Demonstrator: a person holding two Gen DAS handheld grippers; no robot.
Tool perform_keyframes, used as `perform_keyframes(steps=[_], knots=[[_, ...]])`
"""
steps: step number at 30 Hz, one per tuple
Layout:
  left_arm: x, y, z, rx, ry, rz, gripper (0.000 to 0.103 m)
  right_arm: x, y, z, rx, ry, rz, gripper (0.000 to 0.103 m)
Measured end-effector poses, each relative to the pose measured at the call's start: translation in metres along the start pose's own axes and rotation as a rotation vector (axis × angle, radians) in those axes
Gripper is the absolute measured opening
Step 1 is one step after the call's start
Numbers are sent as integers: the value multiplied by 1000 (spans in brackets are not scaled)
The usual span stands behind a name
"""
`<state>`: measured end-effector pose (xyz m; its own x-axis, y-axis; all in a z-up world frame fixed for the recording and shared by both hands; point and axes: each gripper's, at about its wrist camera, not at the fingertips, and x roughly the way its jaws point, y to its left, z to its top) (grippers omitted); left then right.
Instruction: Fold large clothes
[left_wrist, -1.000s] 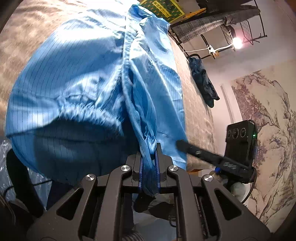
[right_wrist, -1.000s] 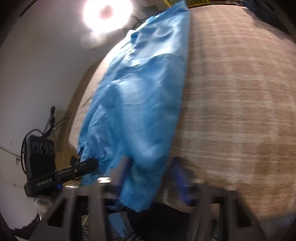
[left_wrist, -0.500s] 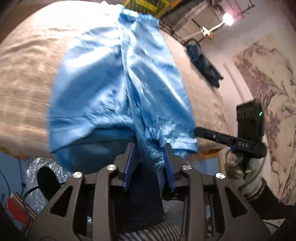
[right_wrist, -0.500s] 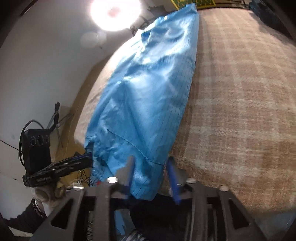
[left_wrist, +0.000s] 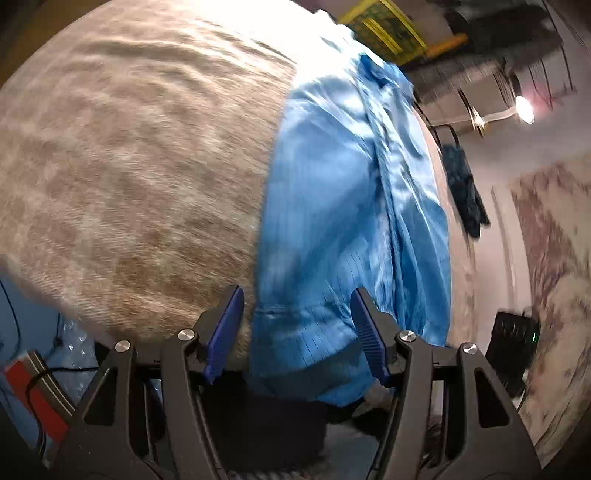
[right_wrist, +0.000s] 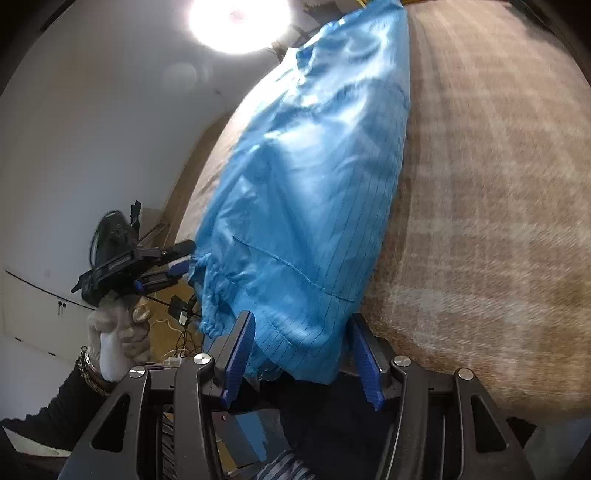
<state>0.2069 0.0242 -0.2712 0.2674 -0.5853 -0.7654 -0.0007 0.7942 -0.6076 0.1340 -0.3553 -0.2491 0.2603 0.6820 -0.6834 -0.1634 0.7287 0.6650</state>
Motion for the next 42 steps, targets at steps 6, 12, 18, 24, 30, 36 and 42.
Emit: perform_keyframes(steps=[6, 12, 18, 24, 30, 36, 42], knots=[[7, -11, -9, 29, 53, -40, 11, 4, -8, 5, 63, -11, 97, 44], [-3, -16, -8, 37, 32, -67, 15, -4, -16, 4, 78, -22, 155, 33], [15, -18, -8, 36, 59, -67, 15, 9, -30, 4, 101, -21, 167, 37], [5, -27, -21, 49, 55, -90, 5, 12, -25, 3, 83, 3, 145, 2], [-5, -35, -61, 55, 96, -126, 4, -17, -13, -7, 13, 48, 95, 1], [4, -30, -75, 30, 131, -113, 4, -18, -30, -15, 59, 91, 49, 1], [-13, -52, -66, 44, 106, -165, 4, -34, -40, -12, 73, 65, 104, 1]])
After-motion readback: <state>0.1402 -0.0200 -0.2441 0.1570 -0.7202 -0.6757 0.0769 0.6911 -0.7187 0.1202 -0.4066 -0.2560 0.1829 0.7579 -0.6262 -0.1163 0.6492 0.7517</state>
